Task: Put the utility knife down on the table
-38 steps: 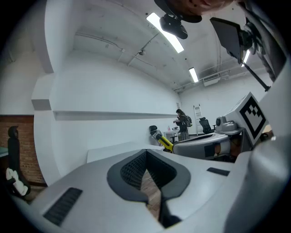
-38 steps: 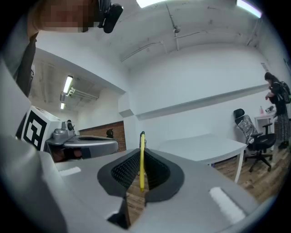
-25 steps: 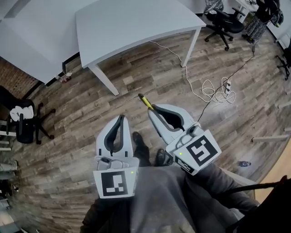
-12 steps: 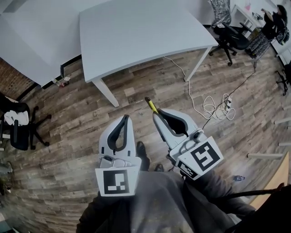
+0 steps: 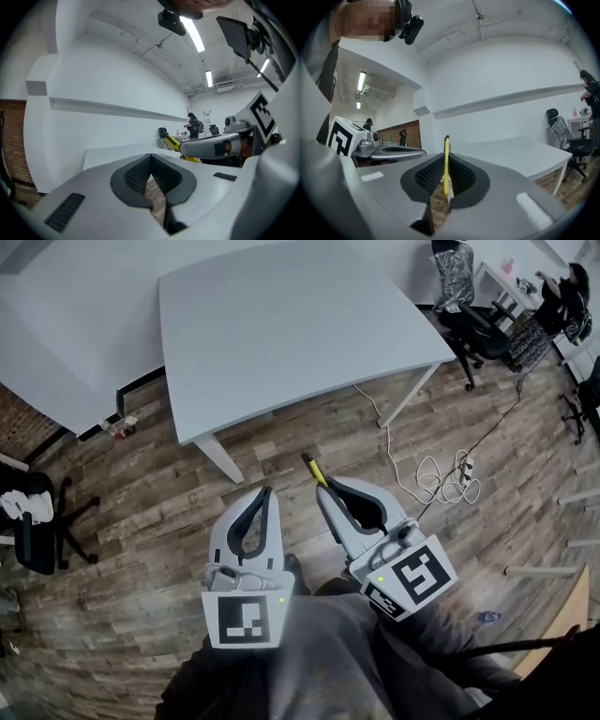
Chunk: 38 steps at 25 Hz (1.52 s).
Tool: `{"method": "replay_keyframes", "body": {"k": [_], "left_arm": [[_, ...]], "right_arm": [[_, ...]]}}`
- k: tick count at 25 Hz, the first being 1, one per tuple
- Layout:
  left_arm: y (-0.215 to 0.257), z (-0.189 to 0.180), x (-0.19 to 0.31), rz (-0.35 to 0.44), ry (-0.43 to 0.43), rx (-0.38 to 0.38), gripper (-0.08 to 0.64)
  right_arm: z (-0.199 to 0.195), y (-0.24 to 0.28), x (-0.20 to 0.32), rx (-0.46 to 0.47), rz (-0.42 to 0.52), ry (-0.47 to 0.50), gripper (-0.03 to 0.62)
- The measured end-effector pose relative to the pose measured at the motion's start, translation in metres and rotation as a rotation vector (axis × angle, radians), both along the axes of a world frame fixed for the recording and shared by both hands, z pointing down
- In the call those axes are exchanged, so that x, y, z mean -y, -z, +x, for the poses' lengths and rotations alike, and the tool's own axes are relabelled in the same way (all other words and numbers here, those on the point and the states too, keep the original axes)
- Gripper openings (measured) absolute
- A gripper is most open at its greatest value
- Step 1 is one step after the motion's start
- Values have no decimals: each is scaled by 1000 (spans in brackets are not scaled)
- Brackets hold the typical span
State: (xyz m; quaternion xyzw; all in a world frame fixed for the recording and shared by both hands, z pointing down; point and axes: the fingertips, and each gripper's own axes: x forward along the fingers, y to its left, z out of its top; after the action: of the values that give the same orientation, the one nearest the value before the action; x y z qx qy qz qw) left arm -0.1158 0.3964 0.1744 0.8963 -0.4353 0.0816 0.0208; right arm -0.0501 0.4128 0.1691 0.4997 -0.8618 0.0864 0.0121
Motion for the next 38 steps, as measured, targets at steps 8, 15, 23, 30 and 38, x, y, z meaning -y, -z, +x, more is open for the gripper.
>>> {"method": "replay_keyframes", "body": {"k": [8, 15, 23, 30, 38], "left_arm": [[-8, 10, 27, -28, -16, 2, 2], [-11, 35, 74, -25, -11, 31, 2], [-22, 84, 141, -54, 7, 65, 2], [-23, 123, 188, -61, 35, 89, 2], [-16, 137, 221, -52, 113, 82, 2]], "right_arm": [[12, -2, 28, 1, -9, -28, 26], [37, -9, 74, 21, -12, -18, 26], [87, -18, 144, 38, -29, 3, 26], [125, -23, 193, 58, -43, 36, 26], [144, -16, 234, 55, -25, 99, 26]]}}
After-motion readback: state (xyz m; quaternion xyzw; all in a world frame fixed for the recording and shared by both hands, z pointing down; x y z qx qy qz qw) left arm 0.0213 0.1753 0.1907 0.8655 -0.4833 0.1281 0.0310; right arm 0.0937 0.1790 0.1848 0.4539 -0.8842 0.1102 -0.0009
